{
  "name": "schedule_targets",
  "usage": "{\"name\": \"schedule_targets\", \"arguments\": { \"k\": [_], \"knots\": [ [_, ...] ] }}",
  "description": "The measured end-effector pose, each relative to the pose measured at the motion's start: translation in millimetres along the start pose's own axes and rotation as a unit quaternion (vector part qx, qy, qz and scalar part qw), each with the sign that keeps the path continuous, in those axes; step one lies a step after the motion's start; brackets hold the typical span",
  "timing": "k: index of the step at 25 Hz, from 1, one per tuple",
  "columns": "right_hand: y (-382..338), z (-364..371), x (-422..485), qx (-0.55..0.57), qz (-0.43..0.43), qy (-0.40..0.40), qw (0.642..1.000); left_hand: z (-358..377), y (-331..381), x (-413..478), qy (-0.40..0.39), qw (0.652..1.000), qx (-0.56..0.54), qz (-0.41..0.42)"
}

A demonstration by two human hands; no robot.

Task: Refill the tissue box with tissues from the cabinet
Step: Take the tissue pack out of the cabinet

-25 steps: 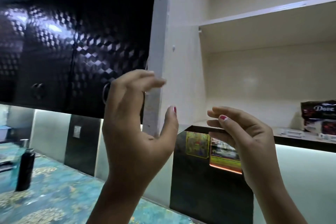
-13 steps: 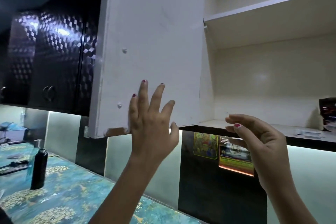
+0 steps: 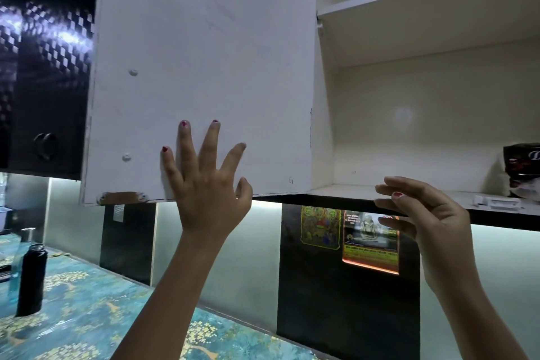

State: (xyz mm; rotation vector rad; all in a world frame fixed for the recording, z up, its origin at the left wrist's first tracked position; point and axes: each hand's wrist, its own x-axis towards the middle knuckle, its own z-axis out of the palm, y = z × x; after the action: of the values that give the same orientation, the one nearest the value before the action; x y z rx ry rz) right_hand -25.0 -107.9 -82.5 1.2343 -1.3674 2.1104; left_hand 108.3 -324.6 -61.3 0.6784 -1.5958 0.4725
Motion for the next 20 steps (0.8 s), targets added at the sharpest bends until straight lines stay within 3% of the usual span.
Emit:
{"name": "schedule_targets", "arguments": {
  "k": [3,6,8,11,13,15,17,20],
  "knots": [
    [5,-8,4,-0.010,-0.015,0.018,1.000,-4,16,1,0.036,0.993,-0.108,-0.033],
    [6,-33,10,-0.051,-0.033,0.031,0.998,-10,58,-5,0.085,0.963,-0.256,0.006],
    [2,-59,14,-0.100,-0.049,0.039,0.993,-13,96,-10,0.069,0.915,-0.394,0.049],
    [-10,-119,29,-0.200,-0.065,0.079,0.975,-6,158,-15,-0.027,0.819,-0.569,0.067],
    [-19,-166,44,-0.269,-0.077,0.165,0.946,2,198,-20,-0.067,0.776,-0.625,0.052],
    [-28,-218,63,-0.357,-0.071,0.301,0.882,7,238,-31,-0.094,0.734,-0.673,0.021],
    [-32,-261,85,-0.427,0.000,0.359,0.830,8,274,-39,-0.112,0.705,-0.700,0.000],
    [-21,-302,127,-0.489,0.197,0.256,0.811,1,319,-37,-0.127,0.689,-0.713,-0.016]
  ]
}}
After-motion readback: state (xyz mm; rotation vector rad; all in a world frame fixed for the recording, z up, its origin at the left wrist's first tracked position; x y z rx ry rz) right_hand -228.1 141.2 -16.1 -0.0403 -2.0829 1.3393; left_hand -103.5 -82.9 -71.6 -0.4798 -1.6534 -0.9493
